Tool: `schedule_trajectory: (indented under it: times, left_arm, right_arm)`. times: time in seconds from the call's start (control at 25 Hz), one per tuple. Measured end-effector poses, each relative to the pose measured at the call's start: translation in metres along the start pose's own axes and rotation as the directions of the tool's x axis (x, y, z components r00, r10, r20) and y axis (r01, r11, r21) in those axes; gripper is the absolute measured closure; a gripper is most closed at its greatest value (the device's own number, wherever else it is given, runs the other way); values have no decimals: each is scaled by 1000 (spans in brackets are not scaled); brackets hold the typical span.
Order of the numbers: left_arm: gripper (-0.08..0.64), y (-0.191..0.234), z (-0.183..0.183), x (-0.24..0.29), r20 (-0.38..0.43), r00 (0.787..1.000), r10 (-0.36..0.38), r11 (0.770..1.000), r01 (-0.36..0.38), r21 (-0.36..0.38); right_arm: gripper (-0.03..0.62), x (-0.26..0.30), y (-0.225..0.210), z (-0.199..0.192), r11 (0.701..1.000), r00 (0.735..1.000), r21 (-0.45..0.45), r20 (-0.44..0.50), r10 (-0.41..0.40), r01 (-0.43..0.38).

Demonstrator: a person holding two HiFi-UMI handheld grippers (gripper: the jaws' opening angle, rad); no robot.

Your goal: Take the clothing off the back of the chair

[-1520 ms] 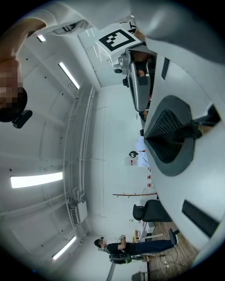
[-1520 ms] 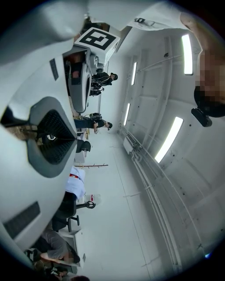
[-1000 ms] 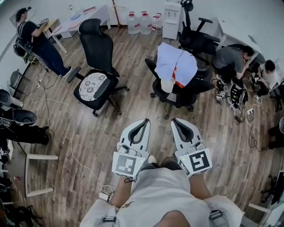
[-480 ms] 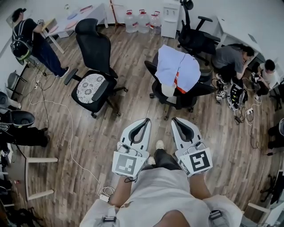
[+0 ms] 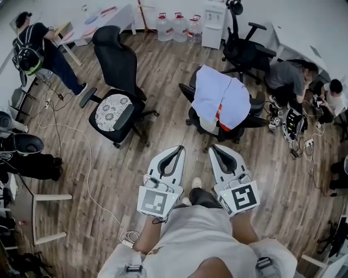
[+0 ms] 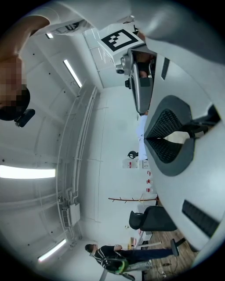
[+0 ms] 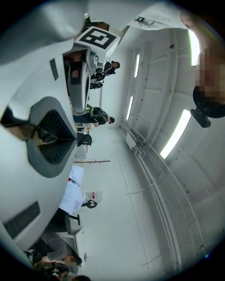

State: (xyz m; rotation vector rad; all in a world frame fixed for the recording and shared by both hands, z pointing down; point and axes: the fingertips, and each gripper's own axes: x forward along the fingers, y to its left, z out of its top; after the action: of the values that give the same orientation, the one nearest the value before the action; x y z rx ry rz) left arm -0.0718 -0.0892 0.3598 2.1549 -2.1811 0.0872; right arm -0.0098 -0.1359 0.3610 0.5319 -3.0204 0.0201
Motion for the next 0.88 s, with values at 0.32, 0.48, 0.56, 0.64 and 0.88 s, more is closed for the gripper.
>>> schedule_trajectory:
  times: [0.32, 0.48, 0.56, 0.64, 0.88]
  left_arm:
    - [543, 10, 0, 27, -16, 1000, 10, 1000, -10, -8]
    - [543, 5, 2, 43, -4, 1000, -11, 1000, 11, 3]
    - [543, -1, 7, 51, 12, 1000, -28, 1000, 28, 8]
    - [543, -2, 10, 57, 13, 999, -29, 1000, 29, 12]
    - [543, -2, 12, 72, 6, 999, -42, 999, 42, 19]
  right_arm:
    - [571, 17, -24, 1, 1000, 1000, 10, -1, 10, -10]
    - [571, 14, -43, 1, 1000, 1000, 16, 4, -2, 2]
    - [571, 11, -53, 1, 1000, 1000, 19, 5, -13, 13]
    - [571, 10, -60, 2, 1000, 1000, 20, 5, -20, 20]
    - [571, 11, -73, 2, 999, 999, 22, 8, -41, 41]
